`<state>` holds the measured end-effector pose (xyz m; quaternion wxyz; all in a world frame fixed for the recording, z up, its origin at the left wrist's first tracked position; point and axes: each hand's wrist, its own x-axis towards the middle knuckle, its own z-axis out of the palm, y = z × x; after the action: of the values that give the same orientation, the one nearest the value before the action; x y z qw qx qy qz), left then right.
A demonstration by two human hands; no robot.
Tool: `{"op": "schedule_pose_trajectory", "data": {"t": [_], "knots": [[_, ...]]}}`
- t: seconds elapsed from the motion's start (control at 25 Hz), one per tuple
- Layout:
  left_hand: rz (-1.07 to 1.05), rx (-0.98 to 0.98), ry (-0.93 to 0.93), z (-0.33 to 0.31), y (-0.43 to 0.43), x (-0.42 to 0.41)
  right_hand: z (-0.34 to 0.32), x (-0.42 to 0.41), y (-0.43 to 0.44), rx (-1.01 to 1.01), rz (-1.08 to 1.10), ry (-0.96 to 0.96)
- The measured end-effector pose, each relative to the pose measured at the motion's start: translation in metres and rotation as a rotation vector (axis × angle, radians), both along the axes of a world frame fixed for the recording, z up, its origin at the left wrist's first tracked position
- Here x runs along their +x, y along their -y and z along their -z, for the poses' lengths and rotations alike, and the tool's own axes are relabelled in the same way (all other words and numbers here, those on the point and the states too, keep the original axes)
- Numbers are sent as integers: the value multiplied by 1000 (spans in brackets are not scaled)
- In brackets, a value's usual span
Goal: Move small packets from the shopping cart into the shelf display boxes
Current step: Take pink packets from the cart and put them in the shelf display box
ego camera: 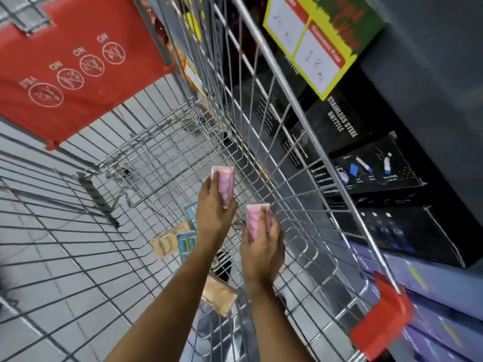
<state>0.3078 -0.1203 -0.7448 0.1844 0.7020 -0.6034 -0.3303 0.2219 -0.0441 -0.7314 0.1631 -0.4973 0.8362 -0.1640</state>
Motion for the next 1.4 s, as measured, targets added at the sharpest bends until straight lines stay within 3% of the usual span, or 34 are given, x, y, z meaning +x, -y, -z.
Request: {"op": "schedule_pose_trajectory", "data": {"t": [0.2,0.44,0.64,0.8,0.96,1.24,1.4], "knots": [[-84,-102,-18,-45,-6,16,-36,12,9,-50,4,46],[-270,-367,-133,-161,-10,43,-136,27,14,-268,-133,24],[-274,-572,-177,-255,-1,38,-227,12,28,-436,-138,-35],[-139,-737,-205,-323,13,3,-293,-23,47,-608,-64,-48],[39,-732,-298,-374,14,-61,-349,-86,38,-674,64,-146],[426,-578,-341,-399,-13,-203,-400,-214,-11,-573,308,-365],[617,-477,-393,-402,-50,-271,-394,-276,-53,-563,515,-367]]}}
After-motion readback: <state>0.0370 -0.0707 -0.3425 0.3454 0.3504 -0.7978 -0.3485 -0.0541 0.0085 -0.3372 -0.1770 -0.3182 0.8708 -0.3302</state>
